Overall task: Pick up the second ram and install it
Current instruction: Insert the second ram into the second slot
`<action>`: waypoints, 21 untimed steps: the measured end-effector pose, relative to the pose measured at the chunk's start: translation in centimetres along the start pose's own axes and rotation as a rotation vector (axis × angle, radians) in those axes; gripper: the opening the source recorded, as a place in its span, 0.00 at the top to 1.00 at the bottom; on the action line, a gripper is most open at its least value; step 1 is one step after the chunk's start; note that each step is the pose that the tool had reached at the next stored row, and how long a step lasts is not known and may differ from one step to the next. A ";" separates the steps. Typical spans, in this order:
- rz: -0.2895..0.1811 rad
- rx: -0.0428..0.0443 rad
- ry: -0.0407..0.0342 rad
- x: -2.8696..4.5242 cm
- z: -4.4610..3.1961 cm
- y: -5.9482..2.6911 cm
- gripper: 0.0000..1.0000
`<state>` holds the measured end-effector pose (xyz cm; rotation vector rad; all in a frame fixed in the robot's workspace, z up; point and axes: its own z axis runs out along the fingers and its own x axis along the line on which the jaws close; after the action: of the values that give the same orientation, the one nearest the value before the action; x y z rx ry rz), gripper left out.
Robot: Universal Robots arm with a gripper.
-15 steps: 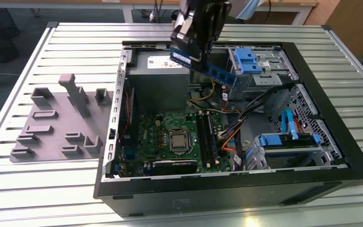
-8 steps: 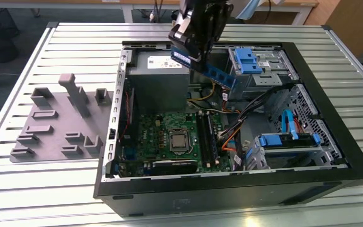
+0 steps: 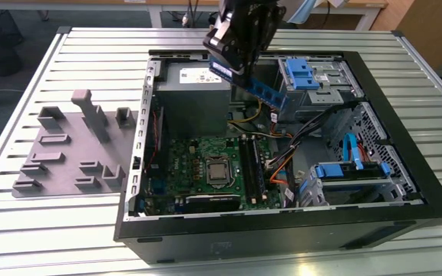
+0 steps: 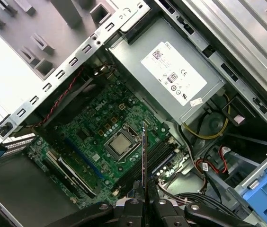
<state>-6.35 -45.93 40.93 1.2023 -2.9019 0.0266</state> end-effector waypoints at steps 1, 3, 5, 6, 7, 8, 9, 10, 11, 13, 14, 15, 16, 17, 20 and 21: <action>0.006 -0.0001 0.0000 0.00 0.00 0.00 0.86; 0.018 -0.0001 0.0003 0.00 0.00 0.00 0.86; 0.030 -0.0002 0.0004 0.00 0.01 0.00 0.86; 0.035 -0.0003 0.0005 0.00 0.01 0.00 0.86; 0.041 -0.0003 0.0006 0.00 0.01 0.00 0.86; 0.047 -0.0003 0.0007 0.00 0.01 0.00 0.86; 0.053 -0.0004 0.0008 0.00 0.01 0.00 0.86; 0.058 -0.0004 0.0009 0.00 0.01 0.00 0.86; 0.064 -0.0004 0.0010 0.00 0.01 0.00 0.86; 0.075 -0.0005 0.0012 0.00 0.01 0.00 0.86; 0.081 -0.0006 0.0012 0.00 0.02 0.00 0.86; 0.086 -0.0006 0.0013 0.00 0.02 0.00 0.86; 0.092 -0.0006 0.0014 0.00 0.02 0.00 0.86; 0.098 -0.0007 0.0015 0.00 0.02 0.00 0.86; 0.114 -0.0008 0.0017 0.00 0.02 0.00 0.86; 0.120 -0.0008 0.0018 0.00 0.03 0.00 0.86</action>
<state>-6.35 -45.93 40.90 1.0264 -2.9676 0.0265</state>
